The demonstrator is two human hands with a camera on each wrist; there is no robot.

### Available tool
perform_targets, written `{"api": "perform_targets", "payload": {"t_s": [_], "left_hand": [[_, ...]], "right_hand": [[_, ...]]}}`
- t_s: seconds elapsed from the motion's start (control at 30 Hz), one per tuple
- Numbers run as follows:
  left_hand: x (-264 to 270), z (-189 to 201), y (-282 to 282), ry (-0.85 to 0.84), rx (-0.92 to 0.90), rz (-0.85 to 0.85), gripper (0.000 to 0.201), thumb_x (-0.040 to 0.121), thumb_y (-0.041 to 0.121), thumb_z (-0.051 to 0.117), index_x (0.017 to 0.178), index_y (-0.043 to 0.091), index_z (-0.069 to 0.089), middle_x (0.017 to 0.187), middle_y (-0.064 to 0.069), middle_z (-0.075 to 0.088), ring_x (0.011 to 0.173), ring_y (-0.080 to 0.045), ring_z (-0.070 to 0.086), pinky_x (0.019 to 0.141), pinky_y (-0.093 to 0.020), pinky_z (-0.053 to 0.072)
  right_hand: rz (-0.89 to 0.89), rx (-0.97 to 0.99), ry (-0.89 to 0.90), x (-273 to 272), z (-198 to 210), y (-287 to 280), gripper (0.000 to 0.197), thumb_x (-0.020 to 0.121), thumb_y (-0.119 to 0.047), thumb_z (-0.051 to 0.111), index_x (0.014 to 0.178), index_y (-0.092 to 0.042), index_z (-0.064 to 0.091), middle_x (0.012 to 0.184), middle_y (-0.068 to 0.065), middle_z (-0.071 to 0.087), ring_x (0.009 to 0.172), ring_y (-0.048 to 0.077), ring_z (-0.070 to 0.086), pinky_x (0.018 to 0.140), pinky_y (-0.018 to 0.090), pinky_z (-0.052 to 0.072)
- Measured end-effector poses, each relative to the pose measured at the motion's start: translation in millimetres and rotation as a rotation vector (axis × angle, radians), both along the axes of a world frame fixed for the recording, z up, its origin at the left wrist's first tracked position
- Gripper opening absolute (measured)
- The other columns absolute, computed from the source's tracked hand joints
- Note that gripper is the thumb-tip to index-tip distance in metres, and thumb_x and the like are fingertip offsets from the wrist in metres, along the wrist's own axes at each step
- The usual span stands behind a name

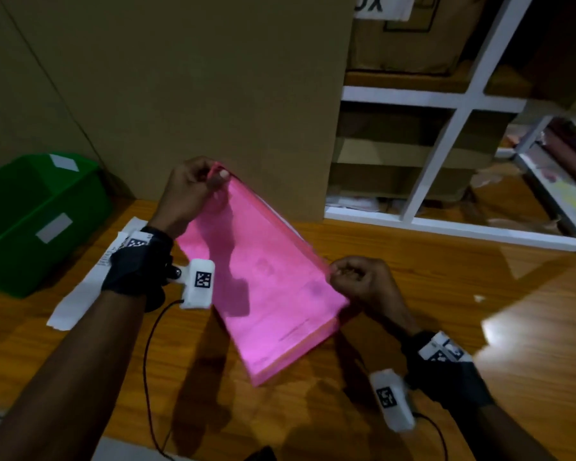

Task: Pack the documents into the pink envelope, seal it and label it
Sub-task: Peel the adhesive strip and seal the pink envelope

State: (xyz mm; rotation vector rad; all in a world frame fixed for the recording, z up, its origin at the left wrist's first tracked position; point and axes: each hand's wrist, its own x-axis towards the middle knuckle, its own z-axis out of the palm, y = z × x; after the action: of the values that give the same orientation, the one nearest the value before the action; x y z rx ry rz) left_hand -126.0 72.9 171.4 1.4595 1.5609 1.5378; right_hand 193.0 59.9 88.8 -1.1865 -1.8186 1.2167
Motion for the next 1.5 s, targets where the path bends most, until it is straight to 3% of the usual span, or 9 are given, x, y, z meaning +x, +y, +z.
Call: {"api": "perform_targets", "payload": {"t_s": [0.23, 0.33, 0.5, 0.67, 0.83, 1.07, 1.2, 1.33, 1.5], "left_hand": [[35, -10, -27, -0.337, 0.055, 0.09, 0.014, 0.091, 0.005, 0.061, 0.085, 0.017, 0.063, 0.07, 0.012, 0.068, 0.066, -0.001, 0.062, 0.062, -0.018, 0.05], [52, -36, -36, -0.408, 0.002, 0.096, 0.016, 0.087, 0.006, 0.067, 0.082, 0.02, 0.062, 0.084, -0.001, 0.065, 0.082, -0.015, 0.06, 0.075, -0.032, 0.049], [73, -51, -35, -0.405, 0.011, 0.148, 0.012, 0.083, 0.013, 0.074, 0.09, 0.019, 0.067, 0.094, -0.004, 0.068, 0.087, -0.017, 0.062, 0.071, -0.031, 0.05], [72, -47, -34, -0.396, 0.014, 0.148, 0.014, 0.08, 0.01, 0.075, 0.089, 0.016, 0.067, 0.094, 0.002, 0.07, 0.082, -0.011, 0.064, 0.065, -0.028, 0.052], [80, -46, -33, -0.397, 0.021, 0.142, 0.015, 0.079, 0.011, 0.077, 0.088, 0.019, 0.069, 0.086, 0.004, 0.069, 0.077, -0.008, 0.064, 0.058, -0.024, 0.05], [100, -50, -36, -0.386, 0.027, 0.081, 0.028, 0.078, 0.006, 0.076, 0.102, 0.019, 0.069, 0.084, 0.015, 0.074, 0.075, -0.003, 0.067, 0.059, -0.023, 0.055], [101, -47, -43, -0.396, 0.033, -0.003, 0.031, 0.081, 0.002, 0.071, 0.108, 0.018, 0.069, 0.099, 0.011, 0.075, 0.091, -0.01, 0.069, 0.068, -0.026, 0.057], [103, -49, -50, -0.394, 0.037, -0.095, 0.026, 0.087, 0.001, 0.064, 0.109, 0.013, 0.069, 0.11, 0.001, 0.073, 0.104, -0.017, 0.067, 0.082, -0.036, 0.058], [110, -66, -38, -0.342, 0.021, -0.012, 0.018, 0.087, -0.004, 0.063, 0.088, 0.014, 0.068, 0.081, 0.009, 0.074, 0.081, -0.005, 0.068, 0.073, -0.025, 0.054]], "right_hand": [[0.037, 0.443, -0.233, 56, 103, 42, 0.016, 0.085, -0.013, 0.07, 0.09, -0.028, 0.073, 0.089, -0.013, 0.069, 0.079, 0.013, 0.066, 0.066, 0.037, 0.055], [0.044, 0.527, -0.408, 74, 106, 54, 0.018, 0.087, -0.02, 0.069, 0.098, -0.034, 0.07, 0.094, -0.013, 0.063, 0.086, 0.013, 0.062, 0.071, 0.039, 0.055], [0.022, 0.572, -0.716, 95, 86, 61, 0.032, 0.079, -0.022, 0.077, 0.111, -0.024, 0.071, 0.108, -0.001, 0.068, 0.094, 0.022, 0.065, 0.072, 0.034, 0.049], [-0.036, 0.49, -0.578, 107, 83, 66, 0.028, 0.079, -0.014, 0.078, 0.107, -0.015, 0.073, 0.099, 0.005, 0.073, 0.076, 0.012, 0.059, 0.064, 0.026, 0.044], [-0.083, 0.52, -0.556, 118, 93, 69, 0.02, 0.08, -0.011, 0.077, 0.098, -0.019, 0.075, 0.08, -0.005, 0.069, 0.067, -0.003, 0.056, 0.052, 0.01, 0.036], [-0.048, 0.575, -0.713, 105, 100, 70, 0.016, 0.081, -0.022, 0.076, 0.096, -0.03, 0.074, 0.1, -0.005, 0.071, 0.083, 0.012, 0.062, 0.062, 0.03, 0.048], [0.047, 0.549, -0.559, 70, 107, 66, 0.016, 0.082, -0.023, 0.076, 0.097, -0.029, 0.073, 0.096, -0.013, 0.065, 0.088, 0.011, 0.062, 0.076, 0.036, 0.053], [0.174, 0.573, -0.387, 16, 112, 56, 0.011, 0.079, -0.028, 0.078, 0.089, -0.026, 0.075, 0.086, -0.012, 0.071, 0.081, 0.007, 0.065, 0.07, 0.029, 0.051], [0.291, 0.578, -0.269, -45, 90, 63, 0.017, 0.075, -0.032, 0.074, 0.088, -0.021, 0.075, 0.083, -0.007, 0.074, 0.074, 0.006, 0.068, 0.066, 0.027, 0.053]]}}
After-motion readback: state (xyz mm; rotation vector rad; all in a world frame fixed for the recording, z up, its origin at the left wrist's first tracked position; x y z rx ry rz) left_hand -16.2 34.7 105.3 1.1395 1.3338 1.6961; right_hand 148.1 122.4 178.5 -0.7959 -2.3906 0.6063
